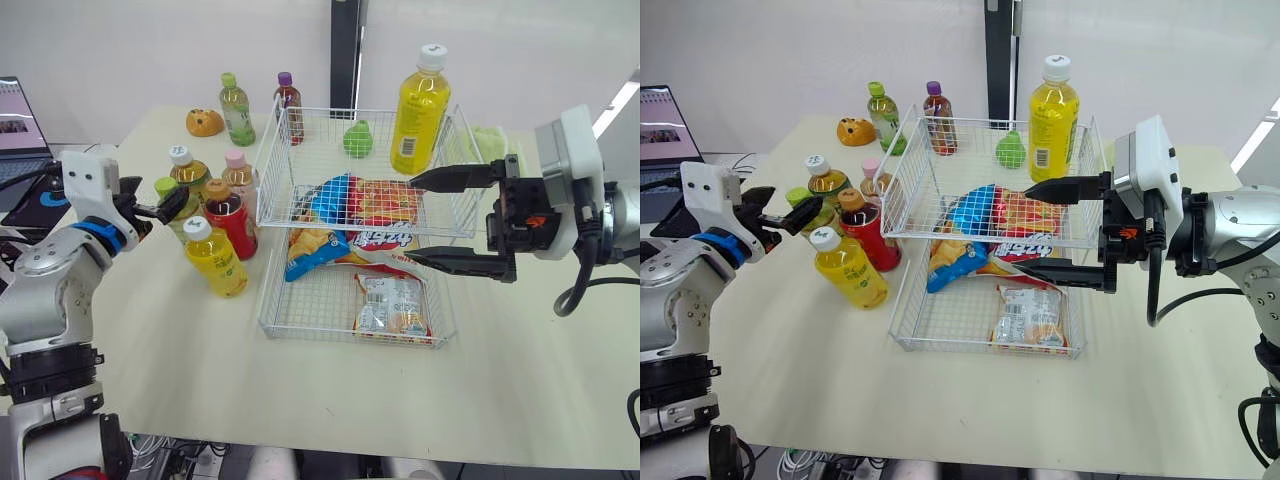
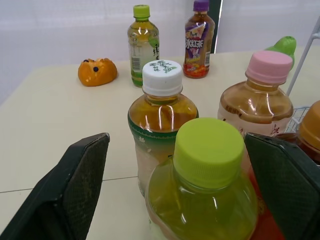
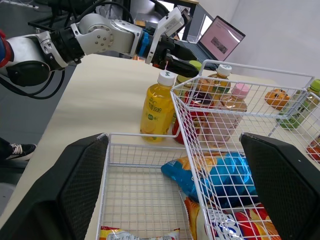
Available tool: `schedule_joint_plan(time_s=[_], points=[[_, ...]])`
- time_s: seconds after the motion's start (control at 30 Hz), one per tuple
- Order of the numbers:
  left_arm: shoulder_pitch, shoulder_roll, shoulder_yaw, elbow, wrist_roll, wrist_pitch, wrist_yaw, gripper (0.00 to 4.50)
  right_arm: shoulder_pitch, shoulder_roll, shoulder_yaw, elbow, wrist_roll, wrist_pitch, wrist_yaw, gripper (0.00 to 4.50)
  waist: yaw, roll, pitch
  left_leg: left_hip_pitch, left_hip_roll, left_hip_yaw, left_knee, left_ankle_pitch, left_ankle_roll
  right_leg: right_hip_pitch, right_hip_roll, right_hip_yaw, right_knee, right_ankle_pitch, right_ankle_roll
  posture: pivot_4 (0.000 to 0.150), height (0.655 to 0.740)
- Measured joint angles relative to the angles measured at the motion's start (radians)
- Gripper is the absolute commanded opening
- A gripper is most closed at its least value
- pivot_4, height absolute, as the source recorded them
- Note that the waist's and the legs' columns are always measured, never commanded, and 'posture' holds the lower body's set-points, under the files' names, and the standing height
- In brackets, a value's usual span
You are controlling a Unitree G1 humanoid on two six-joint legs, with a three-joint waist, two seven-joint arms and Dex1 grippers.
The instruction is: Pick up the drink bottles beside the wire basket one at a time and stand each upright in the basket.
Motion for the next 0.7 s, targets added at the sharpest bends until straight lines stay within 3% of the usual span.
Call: schedule_joint_plan(time_s=[0.2,0.53,0.7], points=[[-0.033,-0.002,-0.035,0.047,0.002,-0.020,-0.022,4.48,0.000,0.000,-0.001,-0.001,0.012,0.003,-0.011,4.50,0.001,0.000,0.000,0.000,0.000,0.000,0.000,0.000,0.000,0.000,0.000,0.000,0.000,0.000,0.000,0.150,0.7155],[-0.069,-0.002,-0.071,0.099,0.020,-0.068,-0.049,1.38,0.000,0.000,-0.001,-0.001,0.014,0.011,-0.023,4.50,0.000,0.000,0.000,0.000,0.000,0.000,0.000,0.000,0.000,0.000,0.000,0.000,-0.001,0.000,0.000,0.150,0.7155],[-0.045,-0.002,-0.061,0.072,0.012,-0.072,-0.054,1.38,0.000,0.000,-0.003,-0.003,0.014,0.018,-0.033,4.50,-0.002,0.000,0.000,0.000,0.000,0.000,0.000,0.000,0.000,0.000,0.000,0.000,-0.001,0.000,0.000,0.150,0.7155]])
